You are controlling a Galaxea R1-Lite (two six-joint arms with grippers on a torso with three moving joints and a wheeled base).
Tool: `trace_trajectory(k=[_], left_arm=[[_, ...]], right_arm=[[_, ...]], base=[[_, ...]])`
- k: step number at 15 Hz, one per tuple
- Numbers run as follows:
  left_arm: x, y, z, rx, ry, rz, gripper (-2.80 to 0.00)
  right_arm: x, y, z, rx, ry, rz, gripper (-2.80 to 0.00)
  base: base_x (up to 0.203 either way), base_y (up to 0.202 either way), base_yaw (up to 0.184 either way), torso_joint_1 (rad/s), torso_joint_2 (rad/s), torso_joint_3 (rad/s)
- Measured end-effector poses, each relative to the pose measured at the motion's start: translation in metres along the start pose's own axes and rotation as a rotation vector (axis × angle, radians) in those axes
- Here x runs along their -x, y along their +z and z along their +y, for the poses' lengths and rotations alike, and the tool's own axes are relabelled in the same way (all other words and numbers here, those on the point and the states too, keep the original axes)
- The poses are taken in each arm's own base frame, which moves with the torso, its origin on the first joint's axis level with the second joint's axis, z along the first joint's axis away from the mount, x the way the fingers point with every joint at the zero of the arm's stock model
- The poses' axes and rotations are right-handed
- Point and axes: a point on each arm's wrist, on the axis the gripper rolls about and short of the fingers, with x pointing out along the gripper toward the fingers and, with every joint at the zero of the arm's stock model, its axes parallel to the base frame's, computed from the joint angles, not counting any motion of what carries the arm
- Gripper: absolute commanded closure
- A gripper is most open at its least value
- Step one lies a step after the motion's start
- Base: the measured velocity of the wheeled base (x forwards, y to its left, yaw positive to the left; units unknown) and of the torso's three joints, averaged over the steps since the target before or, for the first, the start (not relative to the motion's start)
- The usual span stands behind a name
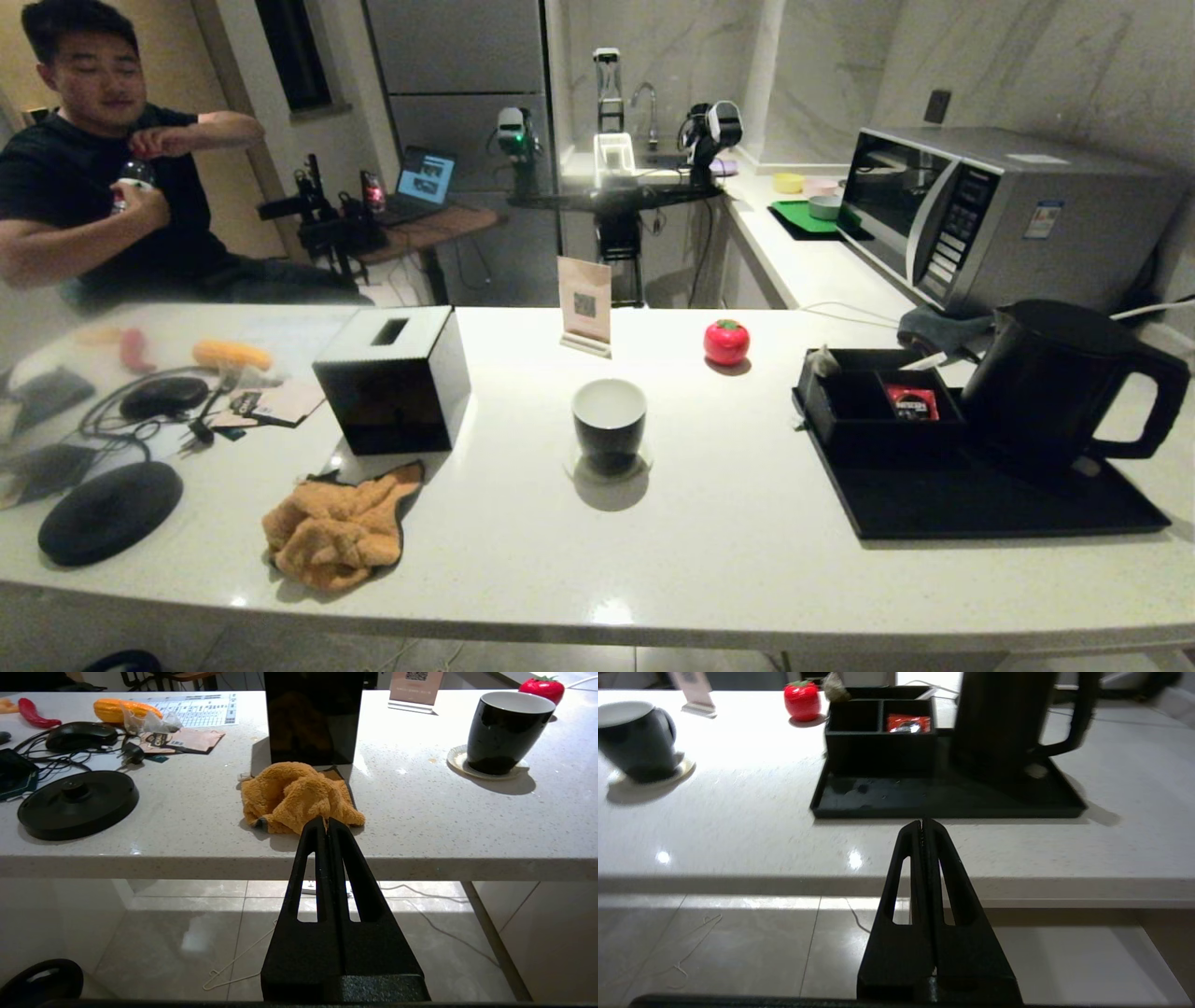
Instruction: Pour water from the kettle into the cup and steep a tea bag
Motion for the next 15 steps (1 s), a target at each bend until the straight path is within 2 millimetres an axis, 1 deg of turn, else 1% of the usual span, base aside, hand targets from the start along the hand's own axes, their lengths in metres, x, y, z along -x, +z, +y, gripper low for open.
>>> trace_trajectory(k=[2,5,9,12,15], left_arm=[[0.000,0.000,0.000,0.000,0.000,0.000,0.00],[0.000,0.000,0.000,0.000,0.000,0.000,0.00],[0.000,0.000,0.000,0.000,0.000,0.000,0.00],[0.000,0.000,0.000,0.000,0.000,0.000,0.00],[0.000,0.000,0.000,0.000,0.000,0.000,0.00]], right_arm=[[-0.006,0.018,0.000,-0.007,-0.070,0.014,0.00],[-0.021,0.046,-0.001,-0.001,-0.255,0.015,0.00],[-0.043,0.073,-0.012,-0.005,-0.481,0.084,0.00],[-0.058,0.087,-0.023,-0.015,-0.565,0.122,0.00],[-0.068,0.086,-0.030,-0.023,-0.586,0.176,0.00]], base=[[0.000,0.000,0.000,0.000,0.00,0.000],[0.000,0.000,0.000,0.000,0.00,0.000],[0.000,0.000,0.000,0.000,0.00,0.000],[0.000,0.000,0.000,0.000,0.00,0.000],[0.000,0.000,0.000,0.000,0.00,0.000]])
